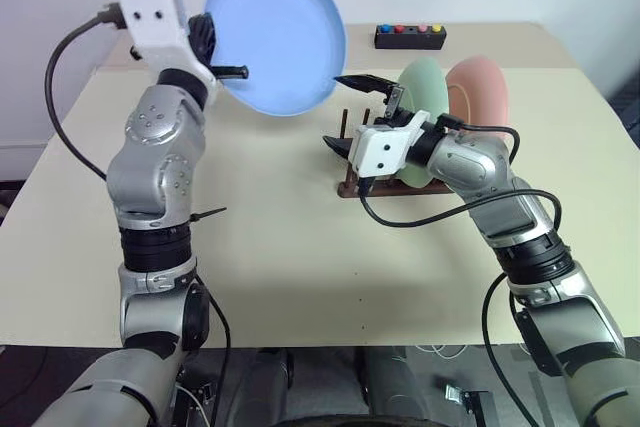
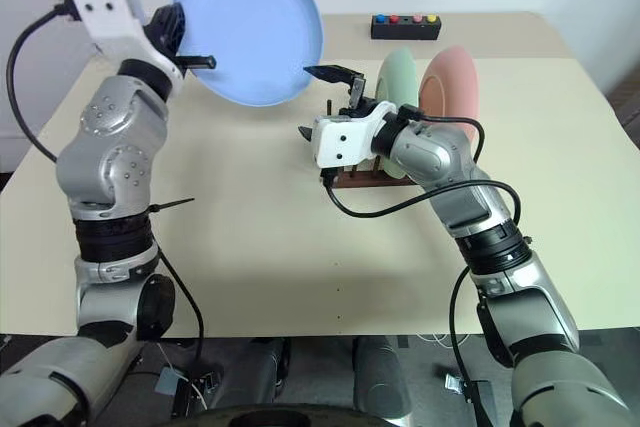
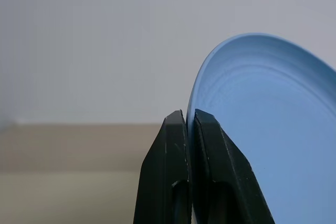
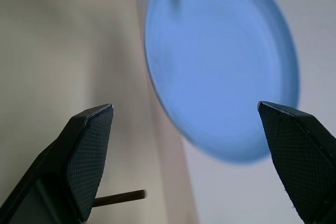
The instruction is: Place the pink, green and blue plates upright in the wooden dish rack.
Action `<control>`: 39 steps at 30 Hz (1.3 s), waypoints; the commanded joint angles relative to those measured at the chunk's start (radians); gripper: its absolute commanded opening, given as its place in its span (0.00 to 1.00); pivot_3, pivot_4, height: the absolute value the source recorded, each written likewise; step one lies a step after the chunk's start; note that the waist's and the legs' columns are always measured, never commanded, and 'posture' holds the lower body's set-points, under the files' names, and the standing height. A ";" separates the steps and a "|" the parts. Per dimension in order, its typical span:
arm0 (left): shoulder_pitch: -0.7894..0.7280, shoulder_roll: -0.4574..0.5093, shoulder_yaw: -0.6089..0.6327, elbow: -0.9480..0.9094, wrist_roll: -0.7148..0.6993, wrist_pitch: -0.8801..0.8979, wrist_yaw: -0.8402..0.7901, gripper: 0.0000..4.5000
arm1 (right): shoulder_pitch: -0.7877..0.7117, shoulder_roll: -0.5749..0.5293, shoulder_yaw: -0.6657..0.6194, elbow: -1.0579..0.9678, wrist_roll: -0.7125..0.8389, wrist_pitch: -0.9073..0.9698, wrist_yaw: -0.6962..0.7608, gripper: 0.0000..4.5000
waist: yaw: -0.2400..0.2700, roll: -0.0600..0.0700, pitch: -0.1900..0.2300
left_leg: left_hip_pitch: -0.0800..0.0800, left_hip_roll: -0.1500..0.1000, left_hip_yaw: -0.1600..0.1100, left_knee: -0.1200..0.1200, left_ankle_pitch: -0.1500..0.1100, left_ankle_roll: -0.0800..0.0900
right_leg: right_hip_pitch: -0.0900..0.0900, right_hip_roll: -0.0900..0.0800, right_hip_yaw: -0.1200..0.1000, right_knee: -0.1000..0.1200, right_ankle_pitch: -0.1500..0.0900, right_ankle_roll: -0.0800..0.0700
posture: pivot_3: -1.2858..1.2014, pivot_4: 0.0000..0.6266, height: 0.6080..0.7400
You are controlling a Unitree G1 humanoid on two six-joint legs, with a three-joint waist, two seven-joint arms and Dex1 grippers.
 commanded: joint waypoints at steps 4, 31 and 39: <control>-0.050 -0.059 -0.046 -0.085 0.019 0.009 0.013 0.01 | -0.036 0.011 0.012 0.026 -0.086 -0.040 -0.054 1.00 | -0.001 0.000 0.000 | 0.000 0.000 0.000 0.000 0.000 0.000 | 0.000 0.000 0.000 0.000 0.000 0.000 | 0.52 0.24 1.00; -0.035 -0.157 0.086 -0.137 -0.109 -0.035 -0.030 0.43 | -0.022 -0.007 0.016 0.055 -0.230 -0.084 -0.128 0.00 | -0.001 0.000 0.000 | 0.000 0.000 0.000 0.000 0.000 0.000 | 0.000 0.000 0.000 0.000 0.000 0.000 | 0.52 0.24 1.00; -0.033 -0.039 0.264 -0.045 -0.033 -0.239 0.083 0.99 | -0.027 -0.016 0.020 0.058 -0.242 -0.124 -0.141 0.00 | -0.003 0.000 0.000 | 0.000 0.000 0.000 0.000 0.002 -0.004 | 0.000 0.000 0.000 0.000 0.000 0.000 | 0.52 0.24 1.00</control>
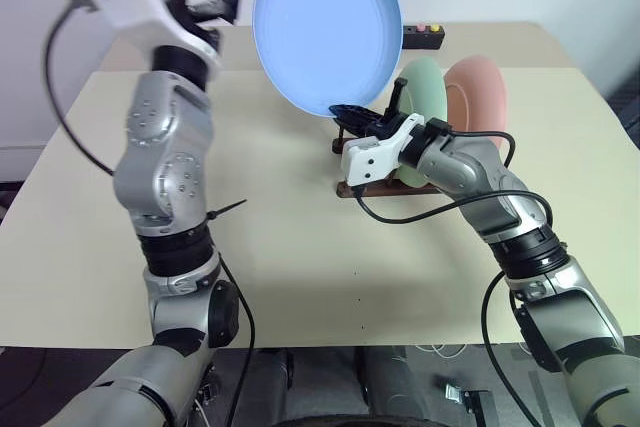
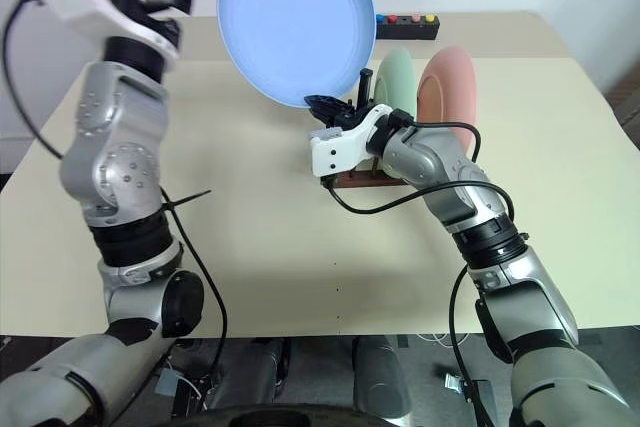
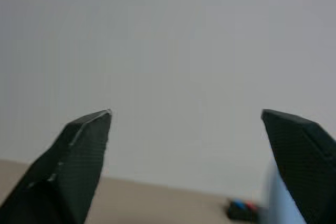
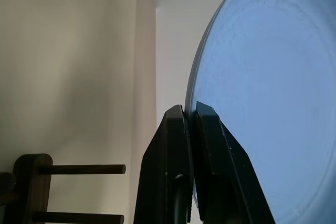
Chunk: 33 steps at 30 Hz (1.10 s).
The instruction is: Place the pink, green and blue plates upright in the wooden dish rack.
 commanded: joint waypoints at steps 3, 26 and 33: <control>0.032 0.116 0.076 0.063 0.052 -0.080 0.015 0.99 | -0.022 -0.001 -0.021 -0.022 0.024 -0.045 -0.023 0.00 | 0.002 0.000 0.000 | 0.000 0.000 0.000 0.000 0.000 0.000 | 0.000 0.000 0.000 0.000 0.000 0.000 | 0.52 0.24 1.00; 0.539 0.092 -0.319 0.075 0.038 -0.146 -0.466 0.99 | 0.176 0.253 -0.326 -0.491 1.206 0.784 0.098 0.00 | 0.002 -0.002 0.001 | 0.001 0.001 -0.002 -0.002 -0.002 0.003 | 0.000 0.000 0.000 0.001 0.001 -0.001 | 0.52 0.24 1.00; 0.574 0.083 -0.374 0.075 0.046 -0.134 -0.526 0.99 | 0.246 0.250 -0.363 -0.534 1.306 0.862 0.068 0.00 | 0.003 -0.002 0.001 | 0.001 0.001 -0.001 -0.001 -0.002 0.003 | 0.000 0.001 0.000 0.001 0.001 -0.001 | 0.52 0.24 1.00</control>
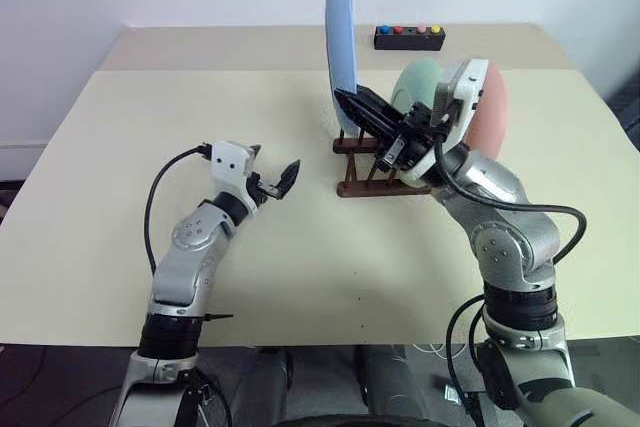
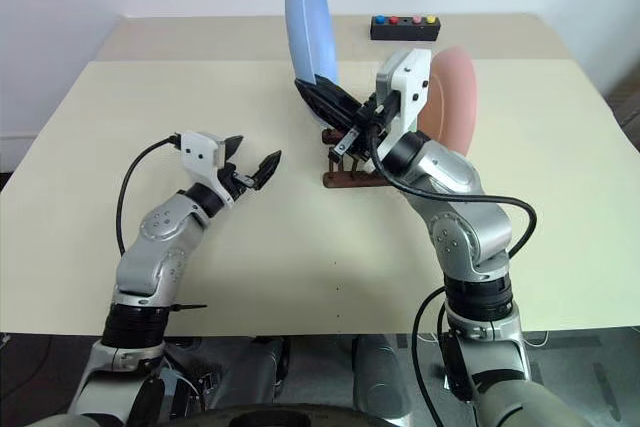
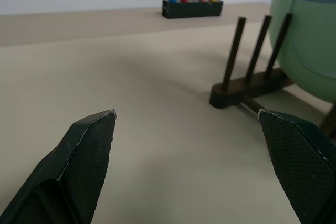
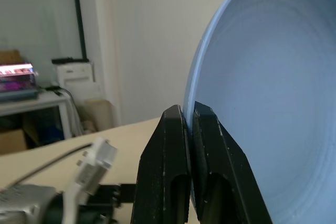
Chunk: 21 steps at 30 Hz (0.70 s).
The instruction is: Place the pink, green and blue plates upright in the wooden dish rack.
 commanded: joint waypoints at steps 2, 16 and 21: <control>0.023 0.003 -0.025 -0.057 -0.019 -0.002 -0.051 0.99 | 0.027 -0.016 -0.041 -0.057 0.058 0.018 -0.002 0.00 | 0.000 0.000 0.000 | 0.000 0.000 0.000 0.000 0.000 0.000 | 0.000 0.000 0.000 0.000 0.000 0.000 | 0.52 0.24 1.00; 0.046 -0.007 -0.047 -0.099 -0.018 0.025 -0.076 0.99 | 0.032 -0.020 -0.076 -0.036 0.135 0.067 -0.033 0.00 | 0.001 0.000 0.000 | 0.000 0.000 0.000 0.000 0.000 0.000 | 0.000 0.000 0.000 0.000 0.000 0.000 | 0.52 0.24 1.00; 0.050 -0.005 -0.046 -0.105 -0.021 0.030 -0.081 0.99 | 0.023 -0.023 -0.101 -0.022 0.168 0.090 -0.039 0.00 | 0.001 0.000 0.000 | 0.000 0.000 0.000 0.000 0.000 0.000 | 0.000 0.000 0.000 0.000 0.000 0.000 | 0.52 0.24 1.00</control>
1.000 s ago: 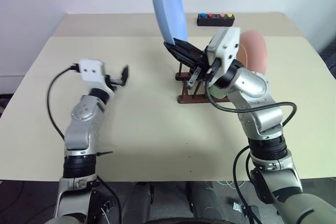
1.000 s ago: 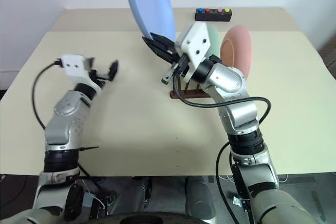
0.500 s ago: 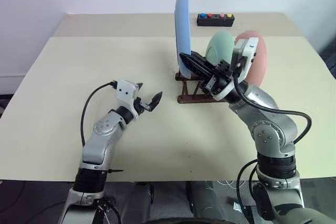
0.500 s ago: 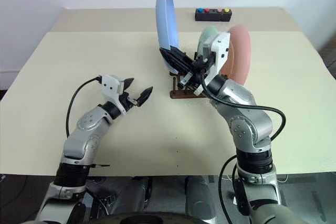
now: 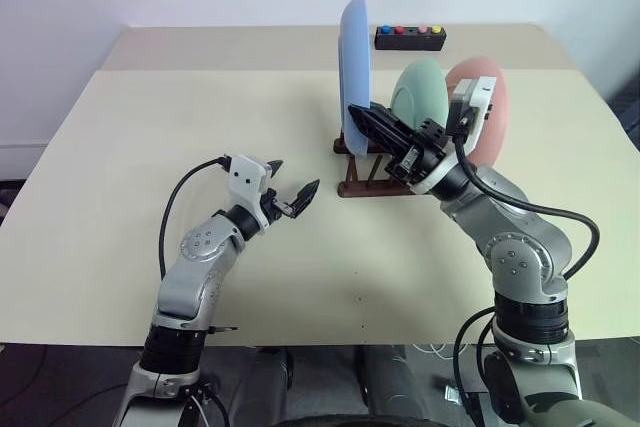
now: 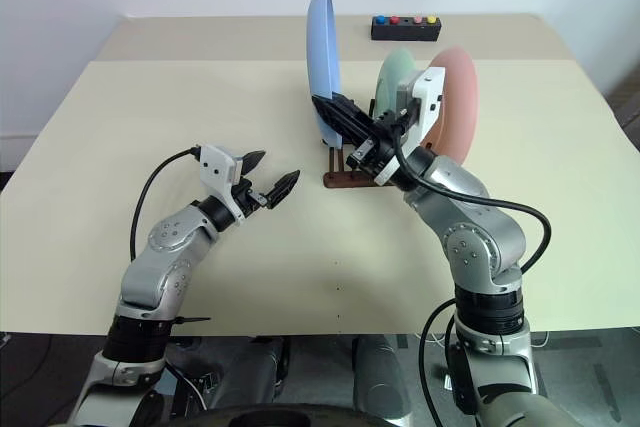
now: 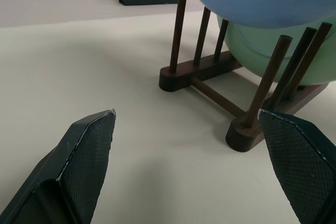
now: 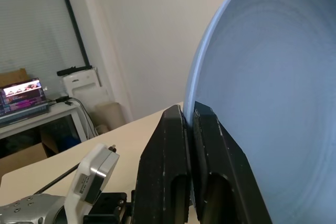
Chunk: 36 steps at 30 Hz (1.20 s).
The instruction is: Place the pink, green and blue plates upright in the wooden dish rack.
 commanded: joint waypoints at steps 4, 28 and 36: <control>0.009 0.007 -0.011 -0.047 -0.008 -0.002 -0.019 0.99 | -0.026 -0.015 -0.042 -0.011 0.053 0.016 -0.004 0.00 | 0.000 0.000 0.000 | 0.000 0.000 0.000 0.000 0.000 0.000 | 0.000 0.000 0.000 0.000 0.000 0.000 | 0.52 0.24 1.00; 0.087 0.108 -0.038 -0.143 -0.075 0.014 -0.179 0.99 | -0.018 -0.024 -0.064 0.030 0.109 0.092 -0.006 0.00 | -0.001 0.000 0.000 | 0.000 0.000 0.000 0.000 0.000 0.000 | 0.000 0.000 0.000 -0.001 0.000 0.000 | 0.52 0.24 1.00; 0.085 0.112 -0.052 -0.140 -0.074 0.012 -0.176 1.00 | -0.013 -0.033 -0.063 0.020 0.110 0.085 -0.007 0.68 | -0.001 0.000 0.000 | 0.000 0.000 0.000 -0.001 0.000 0.000 | 0.000 0.000 0.000 -0.001 0.000 0.000 | 0.52 0.24 1.00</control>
